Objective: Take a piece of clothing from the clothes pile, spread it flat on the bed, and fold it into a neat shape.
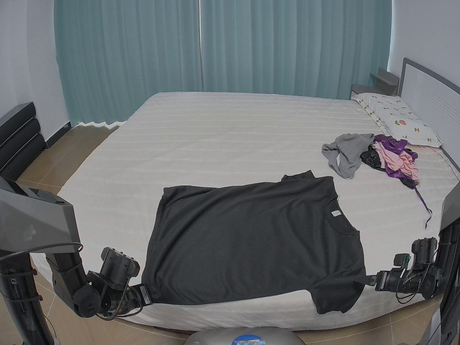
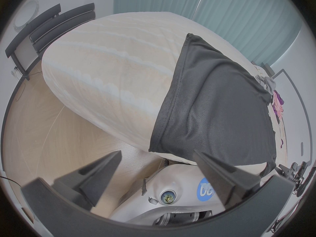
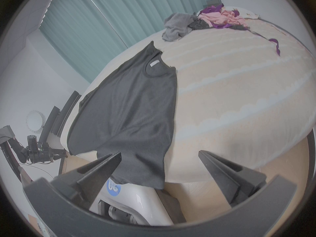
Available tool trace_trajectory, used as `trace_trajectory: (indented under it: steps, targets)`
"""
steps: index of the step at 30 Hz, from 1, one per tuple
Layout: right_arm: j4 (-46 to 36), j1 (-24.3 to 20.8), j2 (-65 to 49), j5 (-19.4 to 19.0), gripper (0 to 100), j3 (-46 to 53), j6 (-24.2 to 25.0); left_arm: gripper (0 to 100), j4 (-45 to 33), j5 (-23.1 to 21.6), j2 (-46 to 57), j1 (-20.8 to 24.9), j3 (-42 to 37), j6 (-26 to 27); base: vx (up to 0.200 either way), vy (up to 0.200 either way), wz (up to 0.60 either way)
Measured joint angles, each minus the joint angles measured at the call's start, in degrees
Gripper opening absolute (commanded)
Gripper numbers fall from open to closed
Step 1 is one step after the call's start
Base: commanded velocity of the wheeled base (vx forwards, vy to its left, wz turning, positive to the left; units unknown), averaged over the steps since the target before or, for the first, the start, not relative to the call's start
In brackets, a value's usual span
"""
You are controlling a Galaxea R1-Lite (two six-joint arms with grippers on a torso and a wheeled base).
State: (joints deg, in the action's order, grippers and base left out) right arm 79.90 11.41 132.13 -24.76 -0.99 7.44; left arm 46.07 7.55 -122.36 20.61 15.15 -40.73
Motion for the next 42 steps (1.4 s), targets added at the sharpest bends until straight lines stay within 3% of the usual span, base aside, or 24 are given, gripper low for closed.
trace_trajectory:
  steps: [13, 20, 29, 38, 42]
  targets:
    - [3.47, 0.22, -8.66, -0.06, 100, 0.00, 9.61, 100, 0.46, 0.28, 6.97, -3.95, 2.01, 0.26, 0.000, 0.000, 0.00]
    - [5.41, -3.51, -10.33, -0.37, 100, 0.00, 20.44, 100, 2.45, -0.13, 9.00, -4.69, 2.04, 0.09, 0.000, 0.000, 0.00]
    - [9.03, -7.25, -10.50, -0.52, 100, -0.02, 27.54, 100, 3.74, -1.15, 9.20, -5.33, 1.84, -0.44, 0.000, 0.156, 0.00]
    - [9.06, -8.85, -10.11, -0.37, 100, -0.02, 28.17, 100, 3.80, -3.39, 9.37, -5.51, 2.01, -0.98, 0.000, 0.044, 0.00]
    - [9.06, -8.96, -9.81, -0.41, 100, 0.00, 28.17, 100, 3.83, -3.54, 9.42, -5.42, 2.26, -3.78, 0.100, 0.000, 0.00]
